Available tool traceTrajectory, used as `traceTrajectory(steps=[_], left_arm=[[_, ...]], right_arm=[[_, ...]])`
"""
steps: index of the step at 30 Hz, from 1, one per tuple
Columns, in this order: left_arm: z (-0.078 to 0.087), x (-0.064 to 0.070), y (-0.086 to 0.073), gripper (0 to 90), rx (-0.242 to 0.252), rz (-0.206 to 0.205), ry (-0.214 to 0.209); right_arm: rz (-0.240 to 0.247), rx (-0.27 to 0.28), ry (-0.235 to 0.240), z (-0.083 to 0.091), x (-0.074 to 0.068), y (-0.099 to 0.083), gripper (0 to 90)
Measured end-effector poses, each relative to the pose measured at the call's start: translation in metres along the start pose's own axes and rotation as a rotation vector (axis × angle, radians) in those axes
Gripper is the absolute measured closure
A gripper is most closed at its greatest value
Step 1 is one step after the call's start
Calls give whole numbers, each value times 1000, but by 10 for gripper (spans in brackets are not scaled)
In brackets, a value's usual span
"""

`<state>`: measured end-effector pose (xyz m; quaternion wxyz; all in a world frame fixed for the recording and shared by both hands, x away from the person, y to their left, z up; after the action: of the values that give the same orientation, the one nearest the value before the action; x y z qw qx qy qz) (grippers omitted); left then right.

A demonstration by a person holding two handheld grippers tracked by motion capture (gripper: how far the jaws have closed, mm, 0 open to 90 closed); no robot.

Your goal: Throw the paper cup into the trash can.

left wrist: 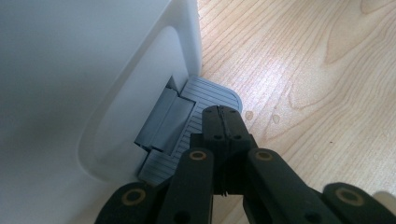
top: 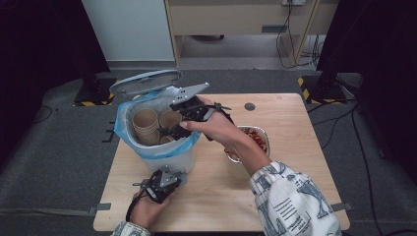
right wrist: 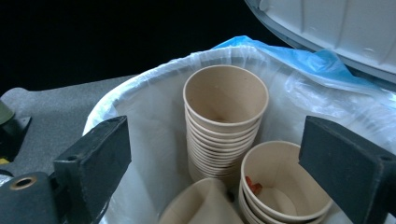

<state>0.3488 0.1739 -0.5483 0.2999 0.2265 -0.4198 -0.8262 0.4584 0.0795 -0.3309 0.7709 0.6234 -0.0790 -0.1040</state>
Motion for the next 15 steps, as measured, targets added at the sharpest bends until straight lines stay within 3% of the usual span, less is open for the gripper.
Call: traceTrajectory(steps=[15], left_arm=[[0,0,0,899,3,-1,0]], right_arm=[[-46,12,-68,19,14,0,83]])
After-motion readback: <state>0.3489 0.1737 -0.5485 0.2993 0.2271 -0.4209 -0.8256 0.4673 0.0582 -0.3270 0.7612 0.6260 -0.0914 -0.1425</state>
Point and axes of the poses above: each handheld gripper's, and its own axes: z roughly backward along the jaws, y roughly out of its top, x roughly to its right, the point moved 5 cm from there along -z, roughly forward along the jaws, and after that the axes turned 14 degrees about x, right-handed, at the moved point
